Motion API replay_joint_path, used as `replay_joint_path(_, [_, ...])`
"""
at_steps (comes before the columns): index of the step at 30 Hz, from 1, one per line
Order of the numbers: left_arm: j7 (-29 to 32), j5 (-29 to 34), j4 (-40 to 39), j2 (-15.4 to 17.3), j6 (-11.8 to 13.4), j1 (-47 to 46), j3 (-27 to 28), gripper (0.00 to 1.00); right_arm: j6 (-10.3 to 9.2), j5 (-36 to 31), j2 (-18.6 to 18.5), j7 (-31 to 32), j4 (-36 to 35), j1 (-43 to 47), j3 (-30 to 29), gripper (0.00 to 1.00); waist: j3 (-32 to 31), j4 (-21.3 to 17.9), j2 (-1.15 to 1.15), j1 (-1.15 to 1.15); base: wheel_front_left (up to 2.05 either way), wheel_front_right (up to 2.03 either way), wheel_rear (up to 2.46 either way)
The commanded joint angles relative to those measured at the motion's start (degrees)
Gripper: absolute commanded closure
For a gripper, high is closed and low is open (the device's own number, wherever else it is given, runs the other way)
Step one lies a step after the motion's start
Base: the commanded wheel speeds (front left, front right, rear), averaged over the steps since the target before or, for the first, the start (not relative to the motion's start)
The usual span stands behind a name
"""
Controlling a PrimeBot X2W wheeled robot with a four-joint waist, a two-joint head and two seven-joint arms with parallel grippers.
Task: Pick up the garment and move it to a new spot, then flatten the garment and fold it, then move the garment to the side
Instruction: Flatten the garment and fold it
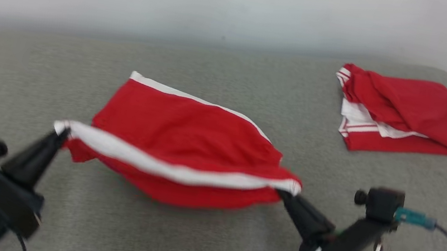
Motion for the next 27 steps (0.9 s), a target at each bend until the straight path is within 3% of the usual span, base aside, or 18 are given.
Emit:
replay_joint_path(1, [0.9, -0.5, 1.4, 1.4, -0.4, -3.3, -0.6, 1.00, -0.03, 1.3, 1.7, 0.7, 0.4, -2.1, -1.1, 1.00, 2.5, -3.2, 0.00, 0.00, 0.00, 0.00, 0.00])
replay_joint_path(16, [5.2, -6.6, 14.1, 9.3, -0.8, -26.0, -12.7, 1.00, -0.03, 1.9, 14.4, 3.6, 14.5, -15.3, -3.8, 1.00, 11.7, -11.3, 0.00, 0.00, 0.00, 0.00, 0.00])
replay_joint_path(27, [5.8, -9.4, 25.9, 10.6, -0.8, -38.0, -24.4, 1.00, -0.03, 3.3, 23.1, 4.8, 24.1, -21.9, -2.9, 1.00, 15.6, -14.7, 0.00, 0.00, 0.00, 0.00, 0.00])
